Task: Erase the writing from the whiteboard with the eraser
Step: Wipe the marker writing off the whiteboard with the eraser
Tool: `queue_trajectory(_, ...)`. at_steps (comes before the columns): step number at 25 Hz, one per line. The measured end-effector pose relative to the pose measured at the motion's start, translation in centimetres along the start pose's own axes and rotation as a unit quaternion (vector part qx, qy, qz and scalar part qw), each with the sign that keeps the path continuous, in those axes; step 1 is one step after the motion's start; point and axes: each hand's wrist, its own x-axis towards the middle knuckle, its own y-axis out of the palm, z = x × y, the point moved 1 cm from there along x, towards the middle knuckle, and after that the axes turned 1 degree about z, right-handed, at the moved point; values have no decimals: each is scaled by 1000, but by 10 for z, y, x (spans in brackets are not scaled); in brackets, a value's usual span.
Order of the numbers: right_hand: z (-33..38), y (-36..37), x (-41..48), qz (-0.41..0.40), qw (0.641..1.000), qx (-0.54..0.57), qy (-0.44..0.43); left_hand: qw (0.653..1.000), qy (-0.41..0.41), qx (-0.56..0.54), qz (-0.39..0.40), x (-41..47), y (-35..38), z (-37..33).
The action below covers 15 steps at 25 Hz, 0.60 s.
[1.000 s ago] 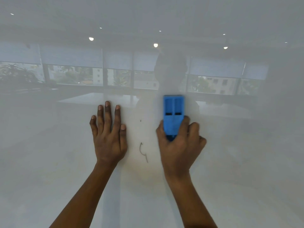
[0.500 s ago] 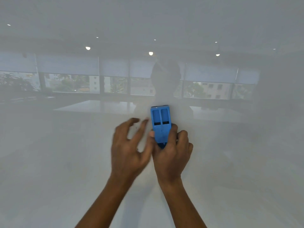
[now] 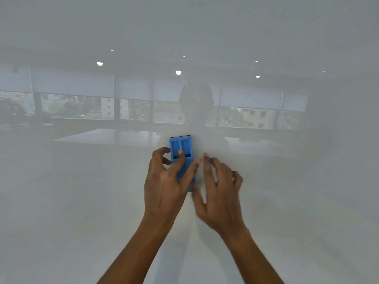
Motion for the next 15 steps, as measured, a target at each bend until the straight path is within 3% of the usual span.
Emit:
queue_trajectory(5,-100,-34,15,-133,983,-46,115,999,-2,42,-31,0,3,-5)
queue_trajectory(11,-154,-26,31,-94,993,-45,59,991,-115,-68,-28,0,12,-15)
queue_trajectory(13,-158,-18,28,-101,992,-57,56,990,-105,-78,-53,-3,17,-18)
queue_trajectory(15,-161,-15,28,-112,990,-61,52,994,-77,-17,-70,-5,24,-19)
